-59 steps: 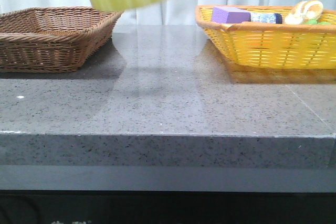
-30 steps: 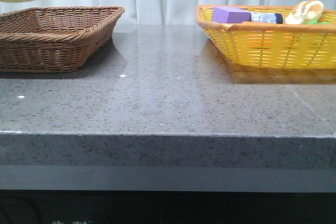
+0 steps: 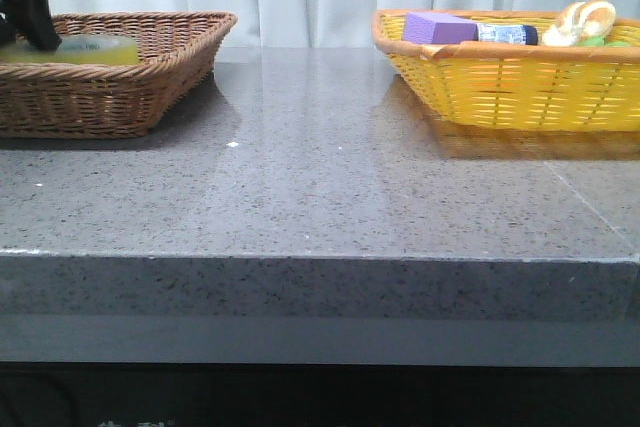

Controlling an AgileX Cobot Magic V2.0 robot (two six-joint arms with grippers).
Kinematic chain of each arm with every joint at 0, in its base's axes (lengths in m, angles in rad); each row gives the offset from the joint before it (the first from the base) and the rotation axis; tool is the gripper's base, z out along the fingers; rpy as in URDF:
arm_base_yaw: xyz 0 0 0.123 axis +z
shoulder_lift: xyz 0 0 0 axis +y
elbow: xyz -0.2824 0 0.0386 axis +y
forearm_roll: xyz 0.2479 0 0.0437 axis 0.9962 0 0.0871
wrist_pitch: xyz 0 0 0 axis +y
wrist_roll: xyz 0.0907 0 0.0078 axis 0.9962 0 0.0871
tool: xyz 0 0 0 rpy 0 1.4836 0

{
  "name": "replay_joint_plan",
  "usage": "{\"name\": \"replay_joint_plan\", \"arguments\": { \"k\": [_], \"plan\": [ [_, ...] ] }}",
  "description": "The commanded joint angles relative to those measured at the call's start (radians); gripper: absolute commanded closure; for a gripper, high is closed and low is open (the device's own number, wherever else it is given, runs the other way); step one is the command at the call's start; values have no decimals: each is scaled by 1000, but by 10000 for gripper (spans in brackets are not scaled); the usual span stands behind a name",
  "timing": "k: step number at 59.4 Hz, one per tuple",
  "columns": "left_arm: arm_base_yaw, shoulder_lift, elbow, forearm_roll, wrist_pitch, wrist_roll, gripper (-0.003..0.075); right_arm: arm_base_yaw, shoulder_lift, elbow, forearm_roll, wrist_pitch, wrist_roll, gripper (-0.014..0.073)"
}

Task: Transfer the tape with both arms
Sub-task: 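Lift the tape roll with the left gripper into the brown basket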

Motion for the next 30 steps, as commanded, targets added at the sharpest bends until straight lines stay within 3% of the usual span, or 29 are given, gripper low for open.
{"name": "replay_joint_plan", "arguments": {
  "k": [1,20,30],
  "plan": [
    [1,-47,-37,-10,-60,-4,350,-5,10,-22,-2,-86,-2,683],
    [-1,-143,-37,-10,-82,-4,325,-5,10,-22,-2,-86,-2,683],
    [-1,-245,-15,-10,-74,-4,378,-5,10,-22,-2,-86,-2,683]
  ]
}}
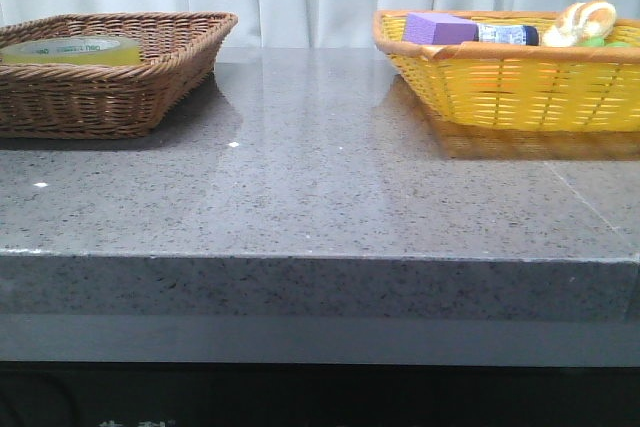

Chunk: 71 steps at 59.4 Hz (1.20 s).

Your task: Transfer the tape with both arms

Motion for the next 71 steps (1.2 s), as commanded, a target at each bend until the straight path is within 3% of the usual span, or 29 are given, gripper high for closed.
{"name": "replay_joint_plan", "arguments": {
  "k": [1,10,30,50,71],
  "plan": [
    [-1,-111,-8,-7,-61,-4,389,-5,10,-22,-2,-86,-2,683],
    [-1,-239,83,-7,-75,-4,475,-5,10,-22,-2,-86,-2,683],
    [-1,-634,455,-7,-160,-4,734,-5,10,-22,-2,-86,-2,683],
    [-1,-1033,779,-7,-228,-4,740,-5,10,-22,-2,-86,-2,683],
    [-1,-1204,893,-7,-228,-4,740,-5,10,-22,-2,-84,-2,683]
  ]
}}
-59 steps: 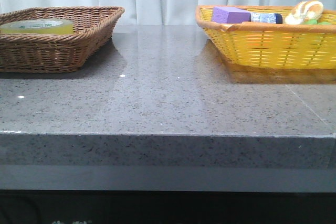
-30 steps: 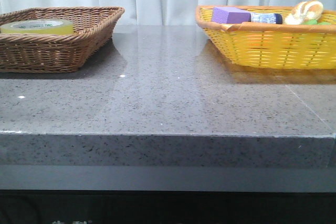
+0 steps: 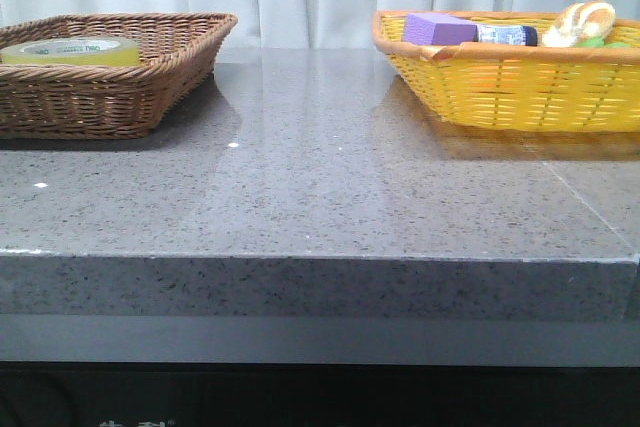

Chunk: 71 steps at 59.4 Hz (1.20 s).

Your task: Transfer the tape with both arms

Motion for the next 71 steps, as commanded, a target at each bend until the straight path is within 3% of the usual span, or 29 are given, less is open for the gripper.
{"name": "replay_joint_plan", "arguments": {
  "k": [1,46,71],
  "plan": [
    [-1,0,-25,-7,-84,-4,740,-5,10,-22,-2,-84,-3,683],
    [-1,-5,-12,-5,-90,-4,740,-5,10,-22,-2,-83,-3,683],
    [-1,-234,285,-7,-267,-4,740,-5,10,-22,-2,-83,-3,683]
  ]
}}
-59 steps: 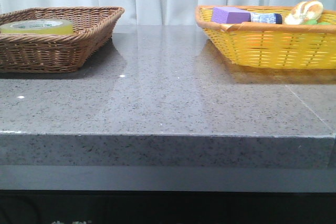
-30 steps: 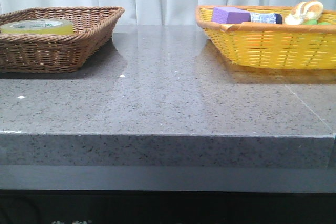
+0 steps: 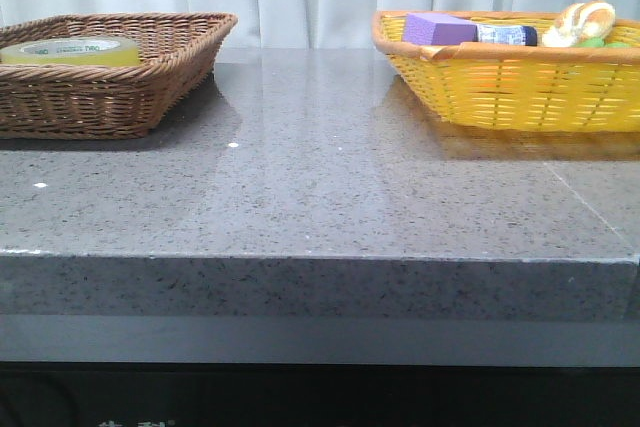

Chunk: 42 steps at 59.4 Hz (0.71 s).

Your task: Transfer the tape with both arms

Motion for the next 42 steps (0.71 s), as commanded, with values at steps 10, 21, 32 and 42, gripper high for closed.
{"name": "replay_joint_plan", "arguments": {
  "k": [10,21,32,42],
  "plan": [
    [-1,-160,133,-7,-124,-4,740,-5,10,-22,-2,-83,-3,683],
    [-1,-208,198,-7,-136,-4,740,-5,11,-22,-2,-82,-3,683],
    [0,-207,265,-11,-186,-4,740,-5,11,-22,-2,-82,-3,683],
    [0,-207,312,-26,-230,-6,740,-5,11,-22,-2,-81,-3,683]
  ]
}}
